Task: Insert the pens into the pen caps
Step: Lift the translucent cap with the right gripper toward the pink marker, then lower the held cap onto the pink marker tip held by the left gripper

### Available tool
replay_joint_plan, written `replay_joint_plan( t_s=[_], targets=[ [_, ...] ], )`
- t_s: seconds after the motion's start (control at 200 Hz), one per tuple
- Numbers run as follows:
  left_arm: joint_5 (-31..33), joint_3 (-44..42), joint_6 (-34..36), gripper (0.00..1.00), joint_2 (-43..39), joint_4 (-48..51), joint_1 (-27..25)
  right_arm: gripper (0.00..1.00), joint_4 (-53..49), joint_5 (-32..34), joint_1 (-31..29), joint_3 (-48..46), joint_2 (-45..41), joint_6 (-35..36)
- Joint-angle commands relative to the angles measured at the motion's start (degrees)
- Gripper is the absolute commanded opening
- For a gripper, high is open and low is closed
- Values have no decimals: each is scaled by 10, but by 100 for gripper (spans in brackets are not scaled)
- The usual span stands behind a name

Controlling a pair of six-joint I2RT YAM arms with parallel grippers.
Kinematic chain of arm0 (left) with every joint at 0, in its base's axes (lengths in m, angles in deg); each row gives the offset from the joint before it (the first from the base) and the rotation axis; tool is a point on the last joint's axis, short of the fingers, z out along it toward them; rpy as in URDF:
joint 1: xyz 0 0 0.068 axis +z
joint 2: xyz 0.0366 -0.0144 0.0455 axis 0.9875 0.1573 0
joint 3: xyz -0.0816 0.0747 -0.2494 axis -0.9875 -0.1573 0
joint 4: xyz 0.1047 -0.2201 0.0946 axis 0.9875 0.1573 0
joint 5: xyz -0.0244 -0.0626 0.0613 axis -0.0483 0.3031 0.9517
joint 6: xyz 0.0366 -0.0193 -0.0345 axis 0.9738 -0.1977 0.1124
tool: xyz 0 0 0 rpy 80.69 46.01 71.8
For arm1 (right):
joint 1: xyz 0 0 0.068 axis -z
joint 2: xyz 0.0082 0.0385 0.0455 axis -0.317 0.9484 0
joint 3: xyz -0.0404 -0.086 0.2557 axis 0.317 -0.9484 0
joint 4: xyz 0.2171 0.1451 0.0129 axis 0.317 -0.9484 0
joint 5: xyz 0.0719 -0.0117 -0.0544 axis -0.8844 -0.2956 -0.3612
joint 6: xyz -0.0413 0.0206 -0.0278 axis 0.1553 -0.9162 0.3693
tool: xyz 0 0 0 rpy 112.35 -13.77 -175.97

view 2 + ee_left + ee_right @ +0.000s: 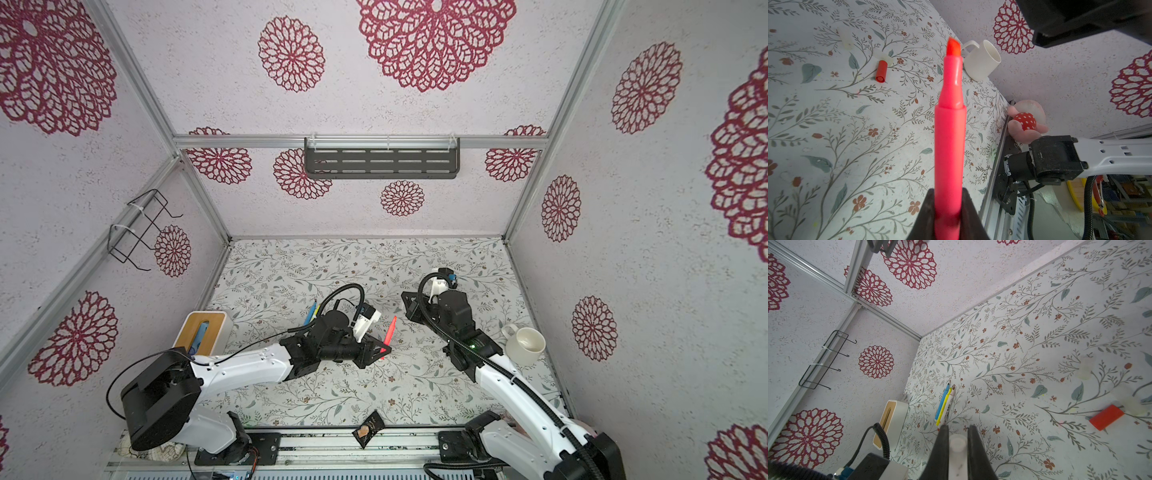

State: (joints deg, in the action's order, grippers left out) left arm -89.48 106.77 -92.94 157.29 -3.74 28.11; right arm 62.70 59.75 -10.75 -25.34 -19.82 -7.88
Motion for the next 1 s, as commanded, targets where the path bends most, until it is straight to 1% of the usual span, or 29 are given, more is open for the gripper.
replay_joint_plan(
  t_s=[0.0, 0.58, 0.996],
  targets=[
    [-7, 17, 4, 0, 0, -9, -6, 5, 29, -11, -5, -2, -16, -9],
    [-6, 21, 3, 0, -3, -5, -6, 5, 48, -14, -23, -13, -12, -11],
    [-4, 23, 3, 0, -5, -3, -6, 5, 47, -5, -28, -27, -22, -10]
  ],
)
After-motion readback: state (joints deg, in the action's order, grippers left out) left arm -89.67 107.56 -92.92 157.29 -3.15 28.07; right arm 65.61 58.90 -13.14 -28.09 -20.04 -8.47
